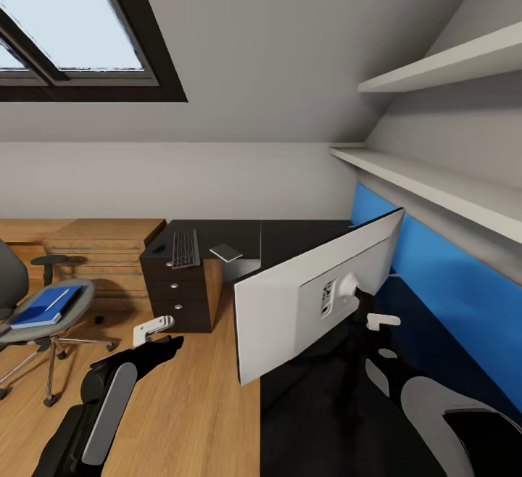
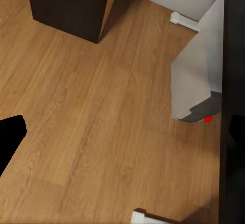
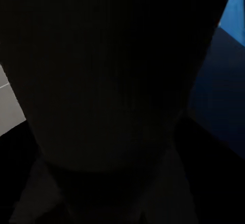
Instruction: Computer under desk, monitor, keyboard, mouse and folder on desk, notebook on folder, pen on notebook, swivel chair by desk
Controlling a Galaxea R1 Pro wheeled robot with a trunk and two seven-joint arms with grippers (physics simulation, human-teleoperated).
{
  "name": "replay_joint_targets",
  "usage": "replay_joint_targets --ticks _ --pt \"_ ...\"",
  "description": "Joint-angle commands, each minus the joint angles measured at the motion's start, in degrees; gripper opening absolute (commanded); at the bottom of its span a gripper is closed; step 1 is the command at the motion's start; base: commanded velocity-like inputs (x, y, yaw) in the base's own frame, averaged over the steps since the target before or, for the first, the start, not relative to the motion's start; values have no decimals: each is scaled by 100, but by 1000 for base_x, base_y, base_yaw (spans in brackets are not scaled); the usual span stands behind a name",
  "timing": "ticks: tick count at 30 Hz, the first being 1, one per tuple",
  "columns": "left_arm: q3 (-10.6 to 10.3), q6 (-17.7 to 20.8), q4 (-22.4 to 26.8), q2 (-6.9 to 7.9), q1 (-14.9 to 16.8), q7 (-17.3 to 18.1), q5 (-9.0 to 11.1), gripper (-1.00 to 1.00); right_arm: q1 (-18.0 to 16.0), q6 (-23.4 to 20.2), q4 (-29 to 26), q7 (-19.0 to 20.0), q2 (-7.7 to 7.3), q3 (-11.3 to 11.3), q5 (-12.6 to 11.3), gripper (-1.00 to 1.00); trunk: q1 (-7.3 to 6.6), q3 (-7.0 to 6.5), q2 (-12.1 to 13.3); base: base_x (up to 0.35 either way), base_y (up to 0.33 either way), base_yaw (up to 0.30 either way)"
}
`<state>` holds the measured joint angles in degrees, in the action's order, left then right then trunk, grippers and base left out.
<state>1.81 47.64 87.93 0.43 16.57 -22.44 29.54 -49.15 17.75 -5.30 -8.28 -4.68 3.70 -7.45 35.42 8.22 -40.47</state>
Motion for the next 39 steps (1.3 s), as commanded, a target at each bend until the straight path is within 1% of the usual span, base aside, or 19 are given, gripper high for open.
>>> replay_joint_targets --ticks 1,16,20,21,34,39 --pt "-3 17 5 1 5 -50 60 100 -6 18 2 2 -2 89 -50 -100 2 9 -8 0 0 0" --pt "5 17 31 1 5 -50 60 100 -6 18 2 10 -1 94 -53 -100 2 9 -8 0 0 0" --pt "57 17 32 1 7 -46 60 100 -6 18 2 10 1 96 -53 -100 2 9 -8 0 0 0" --pt "108 17 32 1 6 -41 60 100 -6 96 2 10 9 96 -43 -100 2 9 -8 0 -37 0" --pt "118 17 38 5 5 -32 60 100 -6 149 2 10 11 96 -29 -100 2 9 -8 0 -273 0" --pt "118 17 34 6 7 -39 60 100 -6 167 2 10 11 96 -29 -100 2 9 -8 0 -83 0"
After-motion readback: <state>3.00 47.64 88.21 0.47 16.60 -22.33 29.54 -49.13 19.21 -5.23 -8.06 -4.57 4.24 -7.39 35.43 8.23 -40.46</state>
